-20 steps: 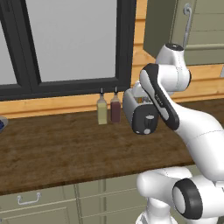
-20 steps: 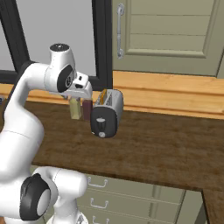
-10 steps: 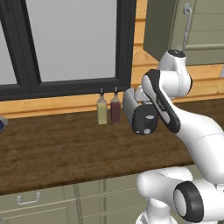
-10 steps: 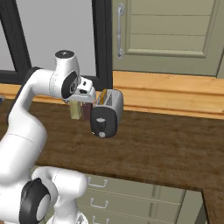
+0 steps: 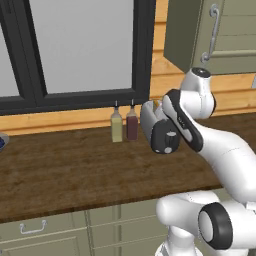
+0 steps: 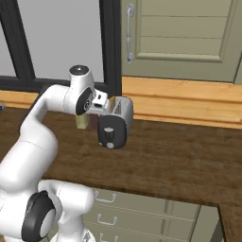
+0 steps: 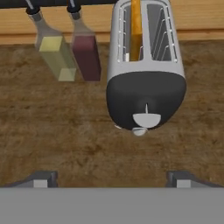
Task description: Start the toaster. Once the lever pops up, take the bread to the plate on the dining counter.
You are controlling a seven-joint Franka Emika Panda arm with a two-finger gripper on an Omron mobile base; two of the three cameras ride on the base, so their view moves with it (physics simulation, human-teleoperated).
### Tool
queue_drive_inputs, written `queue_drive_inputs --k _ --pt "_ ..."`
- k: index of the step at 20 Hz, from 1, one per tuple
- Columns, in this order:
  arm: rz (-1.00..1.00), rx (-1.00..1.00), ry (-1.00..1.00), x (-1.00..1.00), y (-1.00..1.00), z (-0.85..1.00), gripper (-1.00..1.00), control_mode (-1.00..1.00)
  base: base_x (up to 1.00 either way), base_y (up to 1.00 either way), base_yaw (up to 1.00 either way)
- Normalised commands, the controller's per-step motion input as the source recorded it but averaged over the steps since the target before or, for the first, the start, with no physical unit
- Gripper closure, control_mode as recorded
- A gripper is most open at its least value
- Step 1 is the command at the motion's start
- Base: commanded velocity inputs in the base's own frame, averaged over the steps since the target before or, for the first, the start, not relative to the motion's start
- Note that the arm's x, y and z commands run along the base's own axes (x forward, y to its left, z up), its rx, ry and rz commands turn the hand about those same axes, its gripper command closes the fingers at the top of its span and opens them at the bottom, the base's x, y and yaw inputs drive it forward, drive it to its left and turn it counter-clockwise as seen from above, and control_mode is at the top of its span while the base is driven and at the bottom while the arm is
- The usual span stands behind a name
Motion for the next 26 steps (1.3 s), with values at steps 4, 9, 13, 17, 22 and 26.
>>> queue_drive_inputs --k 4,9,13,17,22,26 --pt "0.00 0.00 0.00 0.53 -0.06 -0.17 -1.00 -1.00 0.00 0.00 0.00" --pt "0.00 0.00 0.00 0.40 -0.05 -0.22 -1.00 -1.00 0.00 0.00 0.00" --pt "0.00 0.00 0.00 0.30 -0.13 -0.35 -1.00 -1.00 0.00 0.00 0.00" --pt "0.00 -0.01 0.00 0.24 -0.18 -0.43 -1.00 -1.00 0.00 0.00 0.00" --pt "0.00 -0.02 0.00 0.12 -0.10 -0.36 -1.00 -1.00 0.00 0.00 0.00" --pt "0.00 0.00 0.00 0.00 0.00 -0.14 -1.00 -1.00 0.00 0.00 0.00"
